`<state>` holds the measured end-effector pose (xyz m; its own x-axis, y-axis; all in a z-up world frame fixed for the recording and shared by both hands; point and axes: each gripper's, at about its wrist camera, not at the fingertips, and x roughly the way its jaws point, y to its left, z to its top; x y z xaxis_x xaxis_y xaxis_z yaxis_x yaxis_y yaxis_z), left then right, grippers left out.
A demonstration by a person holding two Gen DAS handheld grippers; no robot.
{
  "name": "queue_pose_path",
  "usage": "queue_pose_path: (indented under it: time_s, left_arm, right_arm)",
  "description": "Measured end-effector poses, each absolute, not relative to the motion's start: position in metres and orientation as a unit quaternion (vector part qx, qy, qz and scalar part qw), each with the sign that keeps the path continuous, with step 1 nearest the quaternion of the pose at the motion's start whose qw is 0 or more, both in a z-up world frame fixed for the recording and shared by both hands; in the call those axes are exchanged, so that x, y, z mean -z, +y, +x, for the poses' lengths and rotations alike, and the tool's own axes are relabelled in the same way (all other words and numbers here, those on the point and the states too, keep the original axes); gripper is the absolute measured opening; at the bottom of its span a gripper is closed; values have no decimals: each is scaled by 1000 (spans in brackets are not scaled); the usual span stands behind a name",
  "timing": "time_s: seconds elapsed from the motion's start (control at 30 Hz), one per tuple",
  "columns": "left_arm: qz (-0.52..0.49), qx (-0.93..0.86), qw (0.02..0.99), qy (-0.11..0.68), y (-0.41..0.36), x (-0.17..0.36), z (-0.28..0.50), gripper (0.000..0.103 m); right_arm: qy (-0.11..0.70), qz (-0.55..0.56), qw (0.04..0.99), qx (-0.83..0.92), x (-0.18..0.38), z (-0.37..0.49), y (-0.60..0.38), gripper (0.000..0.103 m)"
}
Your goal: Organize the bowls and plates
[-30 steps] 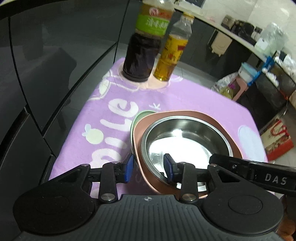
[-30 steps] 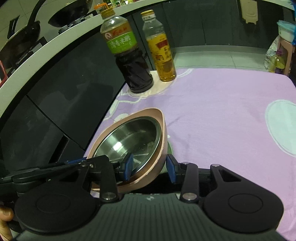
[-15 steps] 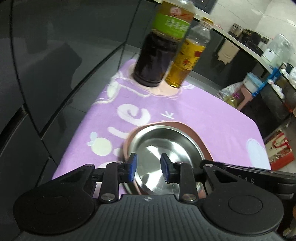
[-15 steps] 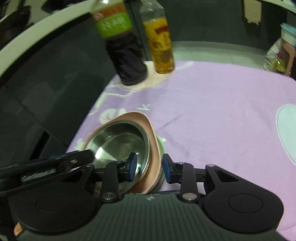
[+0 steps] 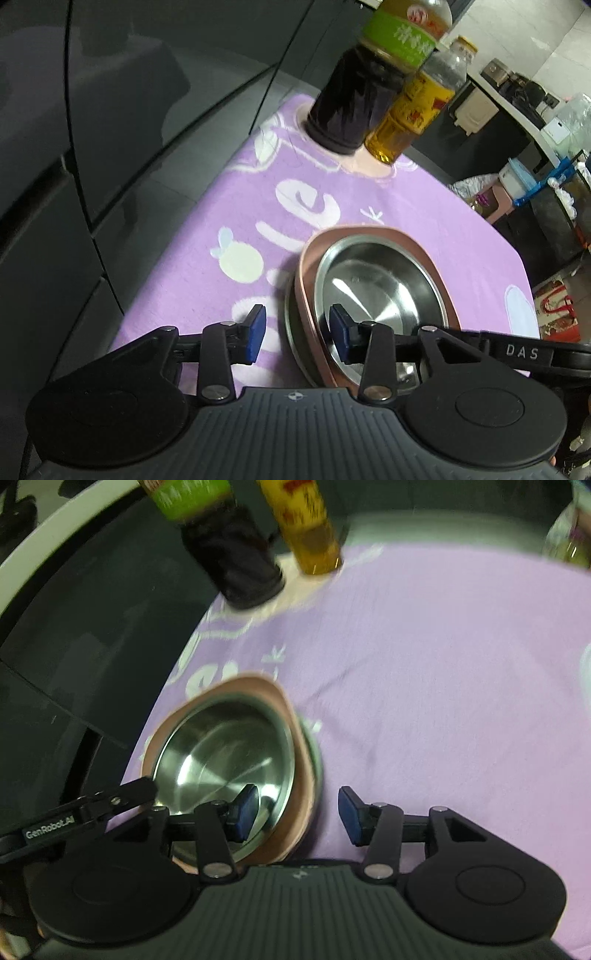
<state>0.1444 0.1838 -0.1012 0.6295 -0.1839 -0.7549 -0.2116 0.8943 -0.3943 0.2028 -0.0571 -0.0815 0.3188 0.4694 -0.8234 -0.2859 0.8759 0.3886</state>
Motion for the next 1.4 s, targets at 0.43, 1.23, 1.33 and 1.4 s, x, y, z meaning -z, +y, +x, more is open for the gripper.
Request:
queue_pose_path:
  time_s: [0.43,1.23,1.33,1.4]
  left_arm:
    - [-166,-23,905,392,159,71,134,35]
    - [-123,72,914,379,82,25,73,35]
    - [-114,83,914,381,71,24,66,36]
    - [-108,90,913,382,64,24,60,36]
  right_arm:
    - [482,30,842,-240,65,185,-37,23]
    - [424,97,878,-200,8,85,-125,23]
    - [420,106,881,-191,8,71,-139,23]
    - [416,112,883,-186,7,64,-148,23]
